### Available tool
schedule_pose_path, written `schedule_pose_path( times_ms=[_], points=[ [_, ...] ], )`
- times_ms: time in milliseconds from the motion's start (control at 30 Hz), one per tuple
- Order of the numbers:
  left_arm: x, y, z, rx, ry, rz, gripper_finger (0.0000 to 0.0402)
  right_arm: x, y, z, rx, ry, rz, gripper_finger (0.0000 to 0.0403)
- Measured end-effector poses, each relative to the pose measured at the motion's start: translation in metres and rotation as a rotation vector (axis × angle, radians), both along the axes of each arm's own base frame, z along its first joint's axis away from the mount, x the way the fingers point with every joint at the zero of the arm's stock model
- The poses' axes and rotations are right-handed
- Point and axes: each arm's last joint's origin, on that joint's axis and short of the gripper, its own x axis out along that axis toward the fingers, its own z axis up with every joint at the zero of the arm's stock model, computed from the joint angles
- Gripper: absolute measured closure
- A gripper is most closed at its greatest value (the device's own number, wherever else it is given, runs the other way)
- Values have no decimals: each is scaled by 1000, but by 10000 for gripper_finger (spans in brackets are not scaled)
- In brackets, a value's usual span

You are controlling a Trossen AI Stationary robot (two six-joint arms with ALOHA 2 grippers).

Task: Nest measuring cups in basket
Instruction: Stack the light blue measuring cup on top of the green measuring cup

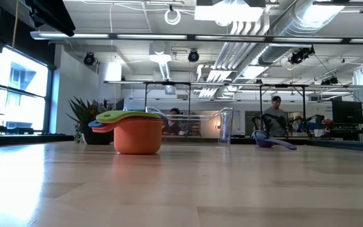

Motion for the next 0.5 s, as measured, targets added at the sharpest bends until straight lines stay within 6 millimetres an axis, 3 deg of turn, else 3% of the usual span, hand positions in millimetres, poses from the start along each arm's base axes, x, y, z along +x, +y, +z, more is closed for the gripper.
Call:
schedule_pose_path(
  times_ms=[400, 500],
  points=[
    [0, 0, 0, 0, 1, -1, 298, 11, -8, -5, -7, 16, -18, 392],
    [0, 0, 0, 0, 1, -1, 298, 14, -11, -5, -1, 18, -15, 396]
  ],
)
